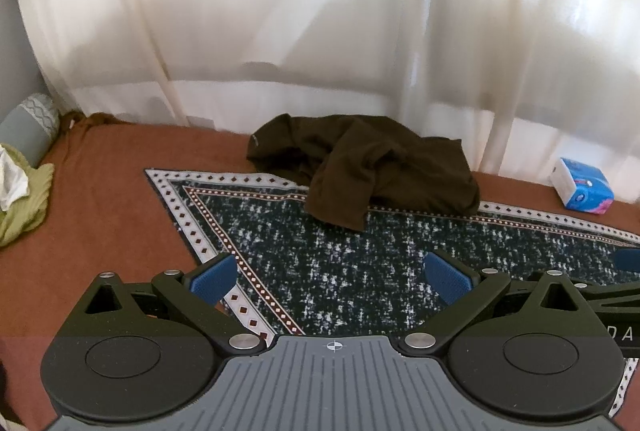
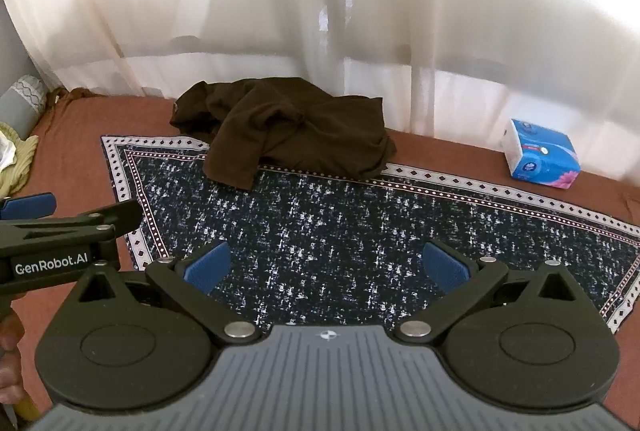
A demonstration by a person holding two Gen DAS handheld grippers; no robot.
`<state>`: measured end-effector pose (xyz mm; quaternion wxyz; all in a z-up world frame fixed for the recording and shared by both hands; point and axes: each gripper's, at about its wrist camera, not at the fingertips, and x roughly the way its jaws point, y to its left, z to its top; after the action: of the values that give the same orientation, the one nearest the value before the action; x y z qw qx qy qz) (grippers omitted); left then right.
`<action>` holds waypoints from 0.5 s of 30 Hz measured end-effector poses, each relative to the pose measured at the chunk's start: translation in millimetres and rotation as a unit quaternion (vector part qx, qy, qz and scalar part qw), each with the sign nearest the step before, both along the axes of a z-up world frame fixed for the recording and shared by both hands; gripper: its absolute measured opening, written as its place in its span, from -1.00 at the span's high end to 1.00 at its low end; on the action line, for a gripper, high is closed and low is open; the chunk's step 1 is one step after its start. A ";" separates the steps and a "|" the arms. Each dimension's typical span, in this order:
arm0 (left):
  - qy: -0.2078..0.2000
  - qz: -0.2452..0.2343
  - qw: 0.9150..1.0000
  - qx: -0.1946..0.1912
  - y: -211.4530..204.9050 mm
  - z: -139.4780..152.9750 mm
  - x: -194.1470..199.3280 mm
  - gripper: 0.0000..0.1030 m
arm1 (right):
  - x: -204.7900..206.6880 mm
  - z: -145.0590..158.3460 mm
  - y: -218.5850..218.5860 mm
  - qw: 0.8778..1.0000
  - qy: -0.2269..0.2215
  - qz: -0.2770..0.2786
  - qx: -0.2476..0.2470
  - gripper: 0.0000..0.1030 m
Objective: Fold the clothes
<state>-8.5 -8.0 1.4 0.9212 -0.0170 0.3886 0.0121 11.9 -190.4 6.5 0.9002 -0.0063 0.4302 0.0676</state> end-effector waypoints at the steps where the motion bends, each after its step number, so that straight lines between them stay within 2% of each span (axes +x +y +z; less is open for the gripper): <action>1: 0.001 0.002 1.000 0.001 -0.8 -0.4 0.1 -1.00 | 1.0 -0.7 -0.8 1.000 0.001 0.001 0.000 -0.99; 15: 0.004 0.010 1.000 0.003 -9.2 -1.0 2.5 -1.00 | 9.5 -3.8 -11.0 1.000 0.003 0.015 0.001 -0.99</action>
<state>-6.0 -17.2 0.3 0.9196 -0.0183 0.3918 0.0223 21.4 -201.3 2.6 0.8978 -0.0119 0.4325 0.0818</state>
